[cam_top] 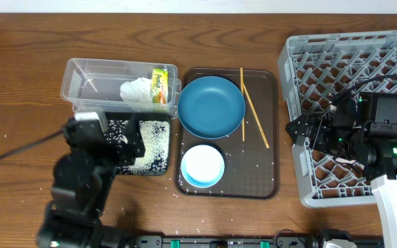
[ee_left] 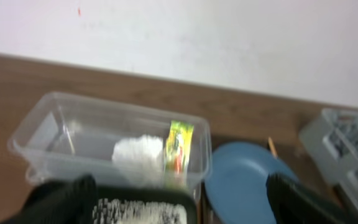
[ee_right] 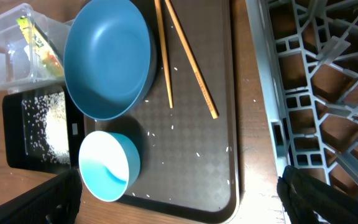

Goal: Sort waste into correct bins and load items into the dishwasher rack

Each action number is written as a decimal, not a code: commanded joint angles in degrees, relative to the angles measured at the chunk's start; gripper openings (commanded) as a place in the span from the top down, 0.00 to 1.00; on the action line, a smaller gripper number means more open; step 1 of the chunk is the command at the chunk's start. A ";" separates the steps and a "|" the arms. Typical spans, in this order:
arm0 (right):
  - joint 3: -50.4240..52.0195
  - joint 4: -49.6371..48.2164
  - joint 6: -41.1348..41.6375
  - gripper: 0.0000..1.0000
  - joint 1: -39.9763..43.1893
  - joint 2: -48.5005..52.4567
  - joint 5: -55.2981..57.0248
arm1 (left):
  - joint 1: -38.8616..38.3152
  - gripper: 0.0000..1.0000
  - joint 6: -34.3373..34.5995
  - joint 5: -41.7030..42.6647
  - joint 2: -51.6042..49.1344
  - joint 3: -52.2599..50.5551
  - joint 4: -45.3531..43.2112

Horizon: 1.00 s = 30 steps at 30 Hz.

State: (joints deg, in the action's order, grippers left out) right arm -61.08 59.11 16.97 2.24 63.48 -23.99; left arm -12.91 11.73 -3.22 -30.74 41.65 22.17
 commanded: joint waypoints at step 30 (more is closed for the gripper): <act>0.00 0.09 0.15 0.01 -0.81 -0.07 -0.20 | -0.07 0.09 -0.09 0.22 30.49 -41.42 -18.43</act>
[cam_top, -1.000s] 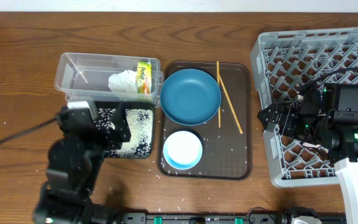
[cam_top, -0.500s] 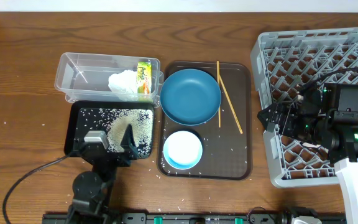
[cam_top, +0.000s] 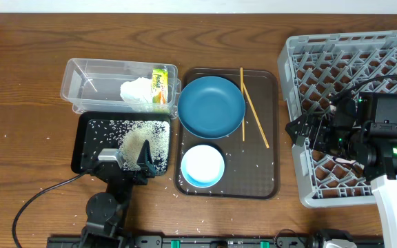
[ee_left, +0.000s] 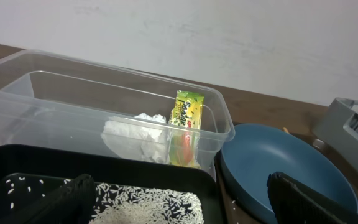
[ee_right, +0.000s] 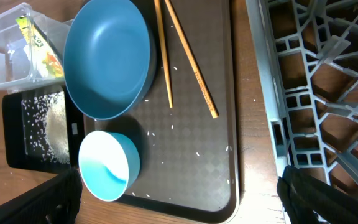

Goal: Sort waste into correct bins and load items into the dishwasher rack

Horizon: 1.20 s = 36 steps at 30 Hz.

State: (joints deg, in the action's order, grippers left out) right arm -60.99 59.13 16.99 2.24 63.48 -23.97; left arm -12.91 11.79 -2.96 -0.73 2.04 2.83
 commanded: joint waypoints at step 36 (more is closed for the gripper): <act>-0.07 -10.71 14.91 0.25 -41.27 14.32 18.58 | -0.07 0.01 -0.15 -0.04 0.46 -1.81 0.92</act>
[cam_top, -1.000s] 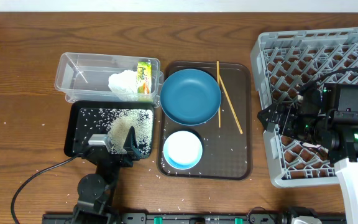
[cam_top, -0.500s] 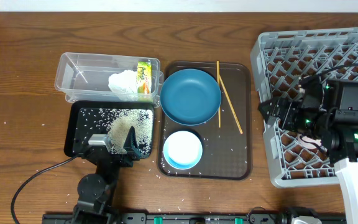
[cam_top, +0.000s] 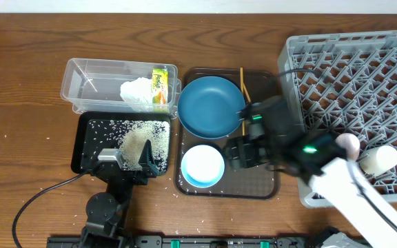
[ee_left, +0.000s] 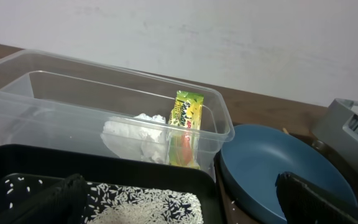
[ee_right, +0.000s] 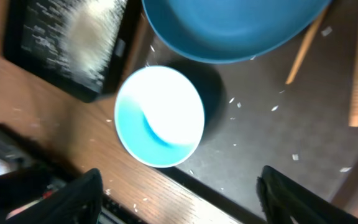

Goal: Sort waste into correct bins and load items into the dishwasher rack
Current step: 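Reach the right gripper to the light-blue bowl and grip its rim, then carry the bowl with the right gripper and set it in the rack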

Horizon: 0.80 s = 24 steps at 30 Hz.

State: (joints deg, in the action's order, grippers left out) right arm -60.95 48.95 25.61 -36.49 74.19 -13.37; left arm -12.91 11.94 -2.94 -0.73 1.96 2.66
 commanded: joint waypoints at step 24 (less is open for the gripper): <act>-1.68 -1.57 3.04 0.99 -0.17 18.93 13.22 | -0.07 0.01 -0.31 -0.04 0.46 -1.73 1.09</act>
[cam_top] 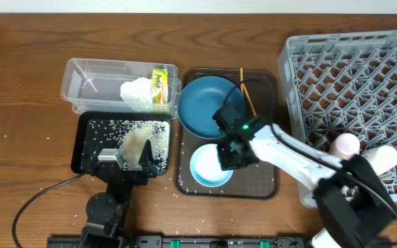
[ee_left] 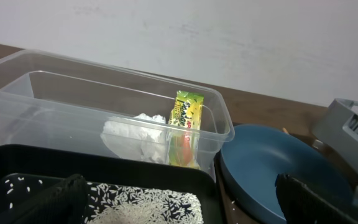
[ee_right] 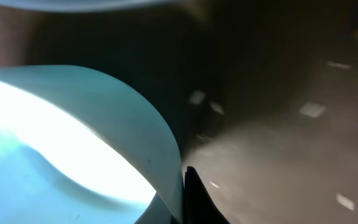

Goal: Sort waste into correct bins and load items into the dishwasher rack
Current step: 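Carry the bowl with the right gripper and set it in the rack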

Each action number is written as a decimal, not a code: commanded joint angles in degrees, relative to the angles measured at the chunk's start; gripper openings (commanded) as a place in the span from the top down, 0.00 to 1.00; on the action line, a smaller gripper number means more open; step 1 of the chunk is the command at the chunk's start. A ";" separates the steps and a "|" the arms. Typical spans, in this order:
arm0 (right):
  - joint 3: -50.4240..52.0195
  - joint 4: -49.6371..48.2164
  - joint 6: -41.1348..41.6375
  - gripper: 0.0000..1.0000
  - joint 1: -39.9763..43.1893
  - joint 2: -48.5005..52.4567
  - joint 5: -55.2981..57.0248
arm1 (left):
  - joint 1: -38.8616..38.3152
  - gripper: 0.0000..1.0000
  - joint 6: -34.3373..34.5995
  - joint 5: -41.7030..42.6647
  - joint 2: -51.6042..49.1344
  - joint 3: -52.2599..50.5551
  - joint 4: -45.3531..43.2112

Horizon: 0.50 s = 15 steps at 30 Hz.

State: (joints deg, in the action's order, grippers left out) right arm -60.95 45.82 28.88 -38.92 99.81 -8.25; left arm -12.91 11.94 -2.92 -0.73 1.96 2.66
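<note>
A small light-blue bowl (cam_top: 204, 172) sits on the brown tray (cam_top: 264, 162), in front of a blue plate (cam_top: 205, 103). My right gripper (cam_top: 227, 160) is down at the bowl's right rim. In the right wrist view the bowl's wall (ee_right: 104, 118) fills the left side, a dark finger (ee_right: 194, 199) presses its outer face, and the gripper (ee_right: 186, 196) is shut on the rim. Chopsticks (cam_top: 241, 74) lie beside the plate, partly under the arm. My left gripper (cam_top: 124, 160) rests open over the black rice tray (cam_top: 88, 148).
The grey dishwasher rack (cam_top: 350, 83) fills the right side. A clear bin (cam_top: 69, 83) at the back left holds a crumpled tissue (cam_top: 135, 91) and a yellow-green packet (cam_top: 160, 84). Rice grains are scattered on the wood and on the brown tray.
My right gripper was open above the small bowl and is now down at its right rim, shut on it. The bowl sits slightly further right. The left arm has not moved.
At first my left arm was raised over the black tray and the right arm hung back over the rack. A second later the left gripper rested at the tray's front edge. Later the right arm was over the brown tray, and now it grips the small bowl.
</note>
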 commanded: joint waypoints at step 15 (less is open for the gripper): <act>-3.39 -1.25 1.86 0.99 24.63 -28.76 68.13 | -0.07 0.02 -0.31 -0.09 0.46 -1.73 1.09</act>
State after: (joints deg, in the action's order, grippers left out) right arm -63.92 45.93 31.38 -19.55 69.25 48.95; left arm -12.91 11.94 -2.94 -0.73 1.96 2.66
